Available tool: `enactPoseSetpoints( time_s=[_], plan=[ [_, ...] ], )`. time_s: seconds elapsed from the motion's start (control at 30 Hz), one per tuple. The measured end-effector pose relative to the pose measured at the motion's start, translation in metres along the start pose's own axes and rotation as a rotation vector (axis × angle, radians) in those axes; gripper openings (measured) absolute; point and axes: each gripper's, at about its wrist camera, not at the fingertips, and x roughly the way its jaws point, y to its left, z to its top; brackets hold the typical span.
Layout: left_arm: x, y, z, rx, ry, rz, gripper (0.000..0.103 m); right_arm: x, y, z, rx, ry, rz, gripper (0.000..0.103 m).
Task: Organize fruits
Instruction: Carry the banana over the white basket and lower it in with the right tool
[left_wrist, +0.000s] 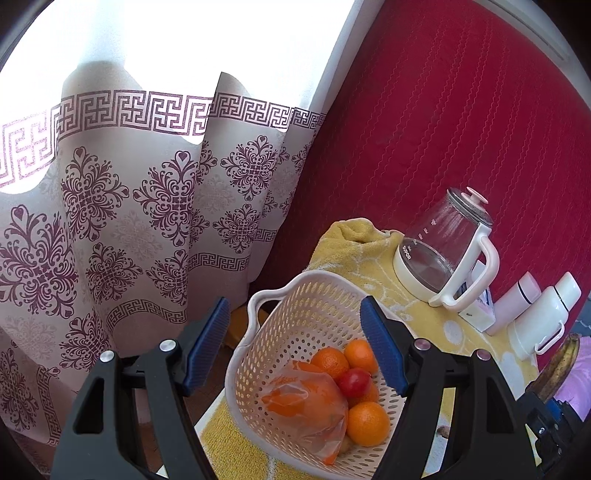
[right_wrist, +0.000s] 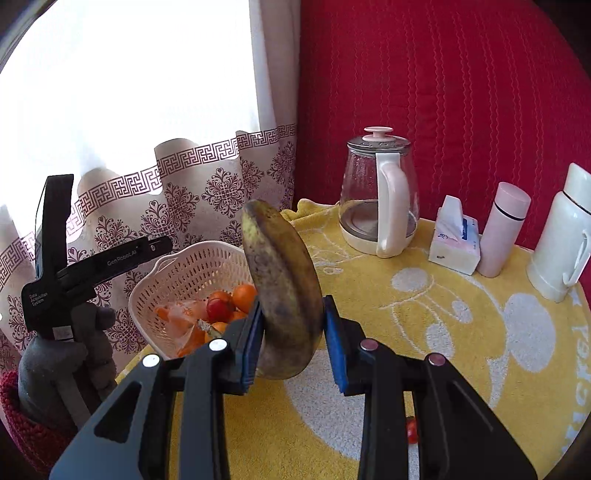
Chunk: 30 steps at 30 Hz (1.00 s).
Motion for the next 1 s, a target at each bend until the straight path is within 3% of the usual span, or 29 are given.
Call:
enactPoseSetpoints(
  time_s=[0.27,0.57,0.67,1.0],
  plan=[
    [-0.001,0.008,0.004,-0.028,-0.011,0.015,0.074,0.052,0.036,0.011,-0.005,0.101,0.100,0.032],
    [0.002,0.004,0.002,-0.015,-0.005,0.011,0.074,0.094,0.044,0.019,-0.004,0.164,0.101,0.032],
    [0.003,0.003,0.002,-0.016,-0.003,0.011,0.074,0.100,0.045,0.019,-0.013,0.159,0.077,0.033],
    [0.002,0.003,0.002,-0.016,-0.003,0.011,0.074,0.103,0.039,0.008,0.038,0.197,0.133,0.033]
  ],
)
